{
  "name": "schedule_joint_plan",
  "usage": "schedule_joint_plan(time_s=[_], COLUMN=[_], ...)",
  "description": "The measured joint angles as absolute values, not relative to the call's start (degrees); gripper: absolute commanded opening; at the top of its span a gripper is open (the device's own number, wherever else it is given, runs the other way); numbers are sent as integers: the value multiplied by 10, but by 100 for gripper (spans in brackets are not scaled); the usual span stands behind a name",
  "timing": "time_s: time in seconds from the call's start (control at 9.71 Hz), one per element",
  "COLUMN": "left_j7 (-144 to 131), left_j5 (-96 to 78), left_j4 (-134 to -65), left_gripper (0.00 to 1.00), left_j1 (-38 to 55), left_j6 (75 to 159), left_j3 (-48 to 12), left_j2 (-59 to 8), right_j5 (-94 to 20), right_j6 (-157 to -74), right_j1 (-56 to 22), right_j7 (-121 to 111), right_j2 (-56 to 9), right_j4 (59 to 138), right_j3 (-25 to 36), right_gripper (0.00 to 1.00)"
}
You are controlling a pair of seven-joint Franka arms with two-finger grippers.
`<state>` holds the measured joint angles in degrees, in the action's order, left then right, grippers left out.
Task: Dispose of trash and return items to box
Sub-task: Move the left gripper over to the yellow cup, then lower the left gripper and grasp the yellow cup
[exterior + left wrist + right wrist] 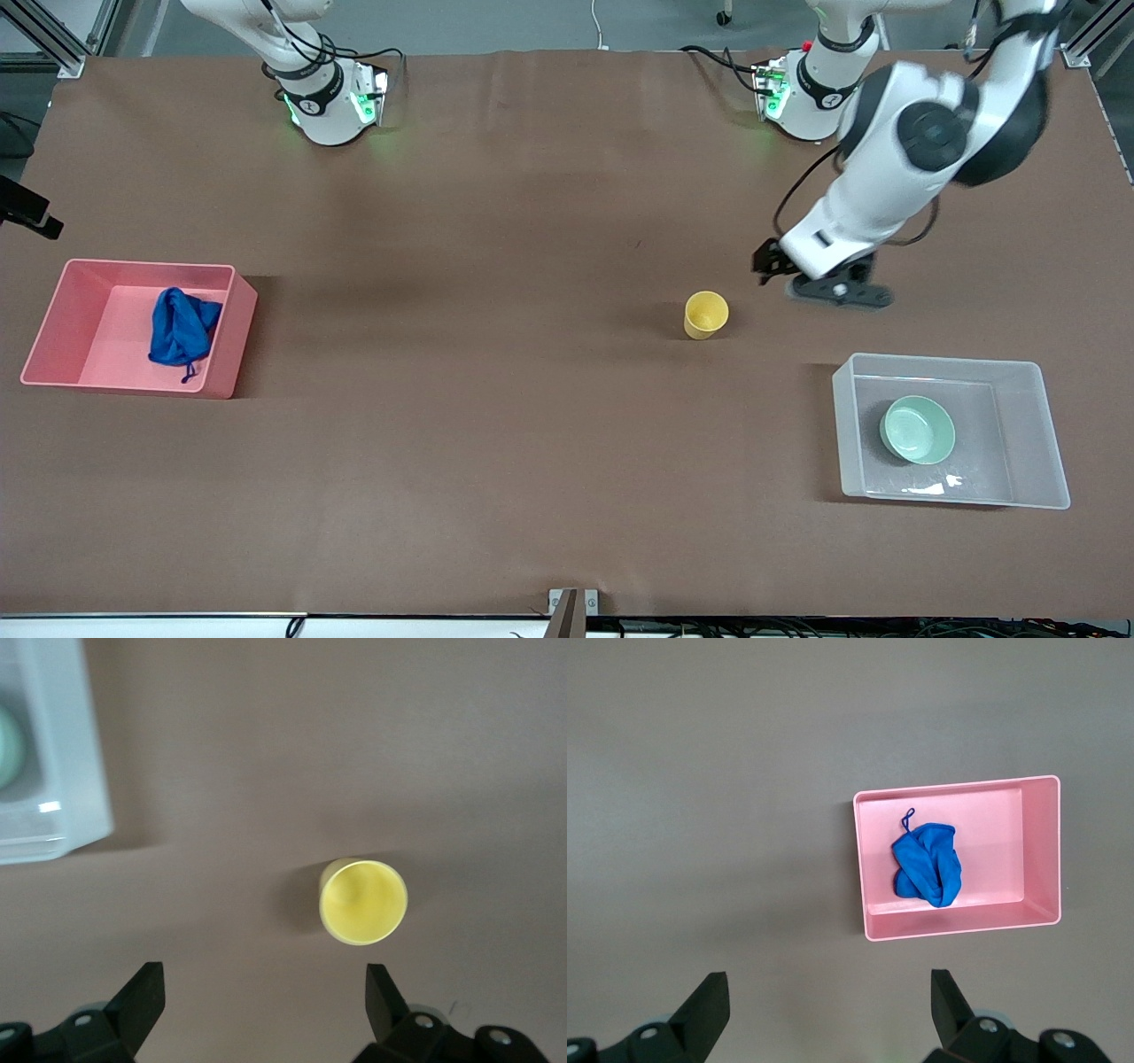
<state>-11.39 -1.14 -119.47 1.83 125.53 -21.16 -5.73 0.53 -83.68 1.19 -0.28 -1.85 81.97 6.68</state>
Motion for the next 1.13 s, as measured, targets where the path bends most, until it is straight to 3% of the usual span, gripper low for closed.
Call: schedule_joint_plan(time_s=[0.31,0.51,0.62,0.72,0.82,0.93,1.13], left_j7=[-146,-188,-216,-236,-247,-248,-261], left_j5=[45,103,129,145,150,151,151], left_j4=[-1197,-1197,-1197,-1197,-1197,-1197,-1197], left_gripper=[93,77,58,31,15,2,0], left_j1=[20,20,22,24,26,27,27], left_j6=[1335,1381,1397,1403,1404,1404,1404], left_j3=[-224,-226,-228,-233,-237,-237,-237], left_j2=[-165,-227,-249,-265,-272,-273,-272], right_j5=[5,5,5,5,5,5,5], right_j6=[-837,-838,-838,-838,-838,-838,-837], right_j1=[12,12,12,12,12,12,13], right_j7=[-3,-3,-3,-3,-3,-3,-2], right_j2=[-18,-18,-18,-18,-18,-18,-18], right_j4=[820,820,820,820,820,820,820], right_j3=[67,67,67,67,67,67,68], right_gripper=[100,100,100,100,100,100,100])
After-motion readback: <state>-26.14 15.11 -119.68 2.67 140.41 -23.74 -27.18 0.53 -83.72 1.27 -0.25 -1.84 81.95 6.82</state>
